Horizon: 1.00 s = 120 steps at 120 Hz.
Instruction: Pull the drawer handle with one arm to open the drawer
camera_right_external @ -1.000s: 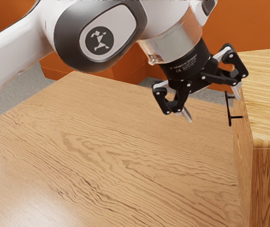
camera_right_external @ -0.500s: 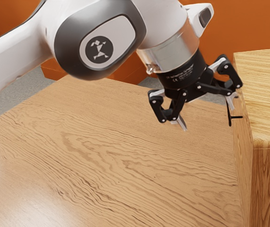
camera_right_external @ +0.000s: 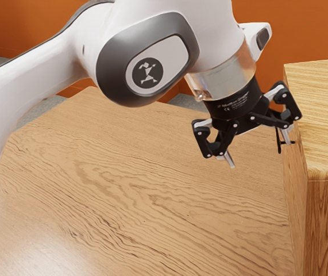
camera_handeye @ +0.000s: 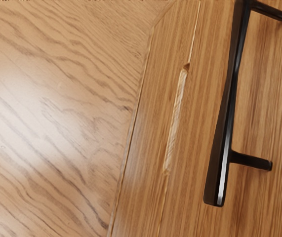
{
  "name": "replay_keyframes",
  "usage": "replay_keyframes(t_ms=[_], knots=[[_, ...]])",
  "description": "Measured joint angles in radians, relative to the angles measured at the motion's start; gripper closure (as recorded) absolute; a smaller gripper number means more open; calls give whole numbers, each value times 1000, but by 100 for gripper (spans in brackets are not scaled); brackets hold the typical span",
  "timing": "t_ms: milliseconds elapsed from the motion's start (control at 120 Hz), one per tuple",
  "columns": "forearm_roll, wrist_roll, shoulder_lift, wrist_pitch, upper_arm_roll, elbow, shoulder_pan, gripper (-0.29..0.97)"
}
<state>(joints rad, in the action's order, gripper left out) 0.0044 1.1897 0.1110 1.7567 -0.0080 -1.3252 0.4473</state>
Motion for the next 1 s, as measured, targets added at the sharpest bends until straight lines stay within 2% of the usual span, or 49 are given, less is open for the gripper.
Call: replay_keyframes(t_ms=[400, 500, 1000], knots=[[-2, 2, 1, 1, 0, -7, -64, 0], [-20, -1, 19, 1, 1, 0, -77, 0], [-38, -14, 88, 15, -9, 86, -78, 0]])
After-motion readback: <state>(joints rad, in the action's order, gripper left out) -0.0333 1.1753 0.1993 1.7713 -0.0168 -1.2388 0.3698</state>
